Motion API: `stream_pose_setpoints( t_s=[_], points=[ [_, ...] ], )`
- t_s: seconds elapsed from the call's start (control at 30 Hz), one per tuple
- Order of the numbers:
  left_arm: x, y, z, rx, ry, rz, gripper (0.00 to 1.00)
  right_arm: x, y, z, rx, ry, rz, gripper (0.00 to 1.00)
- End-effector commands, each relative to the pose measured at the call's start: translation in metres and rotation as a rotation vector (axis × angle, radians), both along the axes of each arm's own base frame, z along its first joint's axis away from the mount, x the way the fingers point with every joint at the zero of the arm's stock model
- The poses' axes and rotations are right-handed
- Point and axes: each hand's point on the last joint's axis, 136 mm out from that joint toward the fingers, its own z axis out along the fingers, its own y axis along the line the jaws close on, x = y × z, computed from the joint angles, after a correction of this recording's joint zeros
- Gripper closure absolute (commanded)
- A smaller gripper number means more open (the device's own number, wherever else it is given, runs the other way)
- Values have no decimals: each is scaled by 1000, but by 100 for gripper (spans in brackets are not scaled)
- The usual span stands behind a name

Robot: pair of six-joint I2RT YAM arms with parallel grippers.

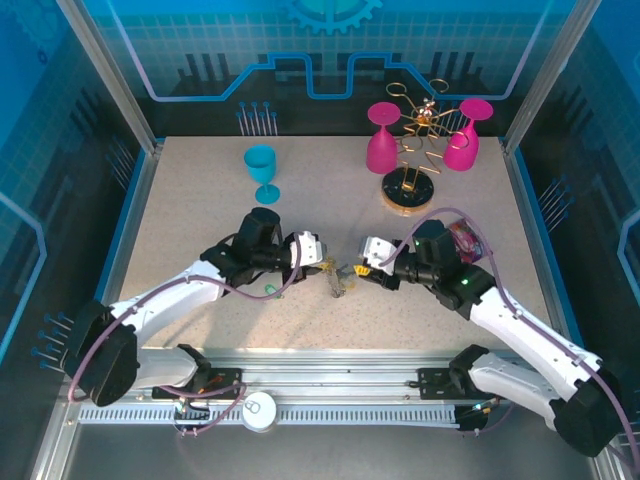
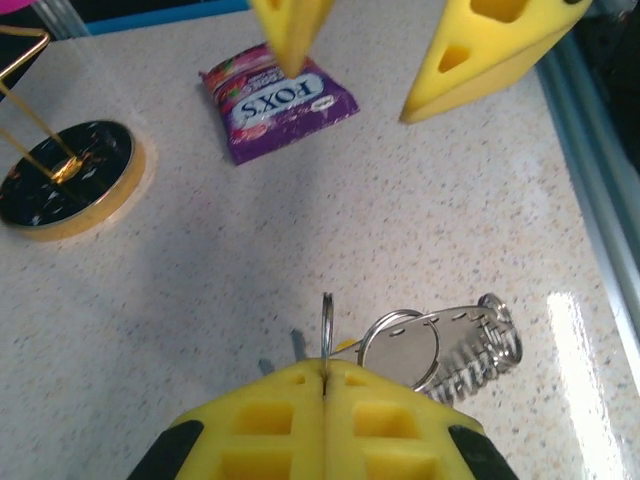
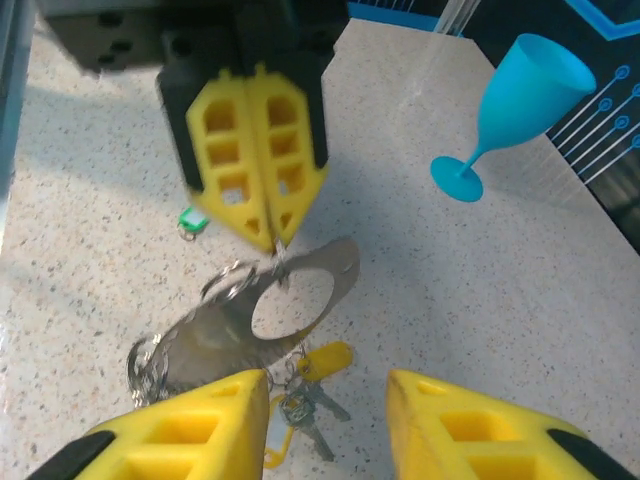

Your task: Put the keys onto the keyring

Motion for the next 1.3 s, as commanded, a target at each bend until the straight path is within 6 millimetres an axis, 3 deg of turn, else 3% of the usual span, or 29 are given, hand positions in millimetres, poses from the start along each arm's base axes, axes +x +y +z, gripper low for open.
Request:
stream_pose_setpoints(
  t_s=[0.0, 0.4, 0.67, 0.97, 1.27],
  points=[
    [-3, 6, 10, 36, -67, -2, 100, -7, 7, -7, -20, -39, 62, 69],
    [-12, 4, 16, 7, -76, -35, 100, -6, 48, -7, 52, -65, 145, 73],
    [-17, 1, 14, -3, -59, -60, 100, -5, 61, -13, 57, -71, 157, 73],
    [-21, 1, 13, 1, -52, -78, 100, -1, 69, -17, 50, -81, 151, 79],
    [-21, 1, 18, -9, -55, -73, 100, -5, 67, -21, 41, -65, 159, 100]
  ],
)
